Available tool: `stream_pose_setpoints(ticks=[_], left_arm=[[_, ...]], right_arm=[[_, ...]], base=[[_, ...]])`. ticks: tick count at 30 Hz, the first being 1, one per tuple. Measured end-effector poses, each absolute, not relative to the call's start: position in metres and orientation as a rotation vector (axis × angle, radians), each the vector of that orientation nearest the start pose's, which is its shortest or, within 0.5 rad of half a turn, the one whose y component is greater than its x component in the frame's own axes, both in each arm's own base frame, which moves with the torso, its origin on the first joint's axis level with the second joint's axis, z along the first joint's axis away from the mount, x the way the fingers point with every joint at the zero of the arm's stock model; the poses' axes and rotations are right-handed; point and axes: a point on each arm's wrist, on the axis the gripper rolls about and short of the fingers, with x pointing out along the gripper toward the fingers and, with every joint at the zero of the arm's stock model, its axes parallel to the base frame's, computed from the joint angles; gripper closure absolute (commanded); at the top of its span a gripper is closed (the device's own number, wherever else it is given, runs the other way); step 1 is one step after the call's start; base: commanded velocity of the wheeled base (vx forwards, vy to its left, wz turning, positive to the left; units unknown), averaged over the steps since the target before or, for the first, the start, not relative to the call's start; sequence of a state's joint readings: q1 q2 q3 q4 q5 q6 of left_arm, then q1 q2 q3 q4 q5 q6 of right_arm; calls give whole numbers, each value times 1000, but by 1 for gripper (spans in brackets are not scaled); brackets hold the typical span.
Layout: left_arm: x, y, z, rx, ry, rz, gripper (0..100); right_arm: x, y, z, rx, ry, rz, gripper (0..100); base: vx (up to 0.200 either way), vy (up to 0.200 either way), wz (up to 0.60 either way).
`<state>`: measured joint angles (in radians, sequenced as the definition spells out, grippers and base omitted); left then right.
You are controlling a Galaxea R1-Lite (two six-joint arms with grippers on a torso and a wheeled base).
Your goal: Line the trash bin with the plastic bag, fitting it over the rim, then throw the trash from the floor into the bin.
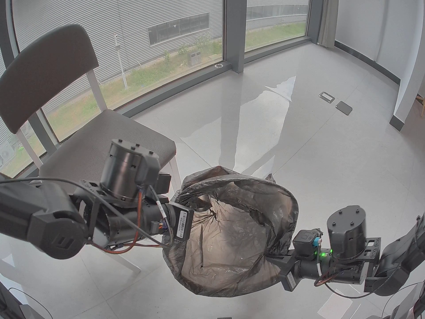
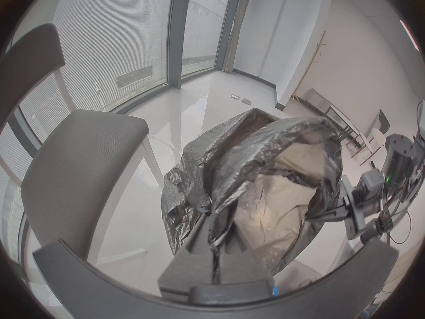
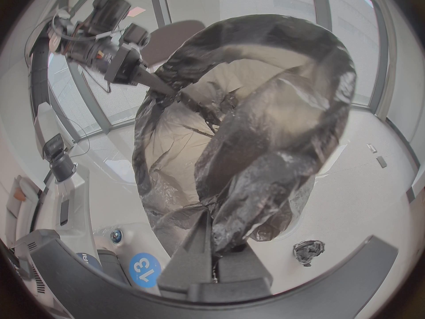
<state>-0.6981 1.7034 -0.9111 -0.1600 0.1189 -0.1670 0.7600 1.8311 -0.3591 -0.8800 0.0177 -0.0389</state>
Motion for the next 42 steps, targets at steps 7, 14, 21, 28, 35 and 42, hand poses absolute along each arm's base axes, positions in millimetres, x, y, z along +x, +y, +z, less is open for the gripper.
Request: stream_pose_setpoints(ticks=[7,14,21,28,35,42], left_arm=[[247,-211,155,118,659,-517,100],[256,-223,143,154,683,-527,100],[262,-227,132,182,703,-529,100],[269,-230,124,184,716,-528,100],[275,-233,115,185,724,-525,100],[279,-235,109,188,729,-519,100]], right_arm=[[192,183,41,-247,592,809,100],[195,186,10,-225,669,857,100],[200,190,-4,-146,597,907,100],[186,181,-13,-124,722,915,100],[176,172,-6,-177,930,888,100],[194,186,20,-124,935,957,100]], base=[[0,0,0],[0,0,0],[0,0,0],[0,0,0],[0,0,0],[0,0,0]])
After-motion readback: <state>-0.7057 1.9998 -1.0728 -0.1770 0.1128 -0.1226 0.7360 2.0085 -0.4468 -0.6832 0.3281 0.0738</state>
